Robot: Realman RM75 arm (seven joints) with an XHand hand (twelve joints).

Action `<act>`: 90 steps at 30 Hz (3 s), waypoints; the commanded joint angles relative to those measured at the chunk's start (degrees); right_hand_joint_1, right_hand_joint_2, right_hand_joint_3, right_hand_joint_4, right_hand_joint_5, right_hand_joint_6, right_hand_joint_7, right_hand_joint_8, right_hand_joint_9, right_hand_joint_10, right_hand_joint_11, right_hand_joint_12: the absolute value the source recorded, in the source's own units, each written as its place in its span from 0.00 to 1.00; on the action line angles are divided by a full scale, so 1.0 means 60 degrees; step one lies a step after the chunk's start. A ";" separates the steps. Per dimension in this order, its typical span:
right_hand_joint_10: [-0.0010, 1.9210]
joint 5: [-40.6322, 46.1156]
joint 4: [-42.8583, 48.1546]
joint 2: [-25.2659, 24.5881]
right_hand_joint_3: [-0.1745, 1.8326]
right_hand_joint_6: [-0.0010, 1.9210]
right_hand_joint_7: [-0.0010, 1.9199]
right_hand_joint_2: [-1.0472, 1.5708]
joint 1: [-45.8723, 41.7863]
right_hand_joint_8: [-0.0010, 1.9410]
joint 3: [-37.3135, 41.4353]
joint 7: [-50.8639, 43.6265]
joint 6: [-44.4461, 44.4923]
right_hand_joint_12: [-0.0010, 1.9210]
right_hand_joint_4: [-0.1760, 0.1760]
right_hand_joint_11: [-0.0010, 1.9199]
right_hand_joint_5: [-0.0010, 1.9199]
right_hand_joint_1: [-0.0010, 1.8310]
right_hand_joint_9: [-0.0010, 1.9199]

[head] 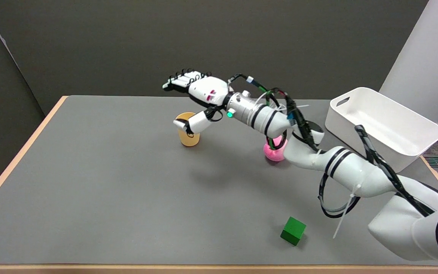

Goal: Pick up the yellow cup.

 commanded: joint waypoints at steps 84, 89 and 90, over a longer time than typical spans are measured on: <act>0.60 -0.3400 -0.3012 -0.1628 0.54 0.48 0.31 0.69 0.1313 0.39 -0.1381 -0.0010 -0.0812 0.91 0.81 0.32 0.19 0.42 0.32; 0.64 -0.3742 -0.2948 -0.1628 0.42 0.58 0.37 0.74 0.1295 0.59 -0.1381 -0.0023 -0.0666 1.00 0.88 0.33 0.22 0.58 0.37; 0.65 -0.3758 -0.2932 -0.1628 0.28 0.61 0.39 0.80 0.1287 0.69 -0.1381 -0.0023 -0.0658 1.00 0.90 0.34 0.22 0.69 0.37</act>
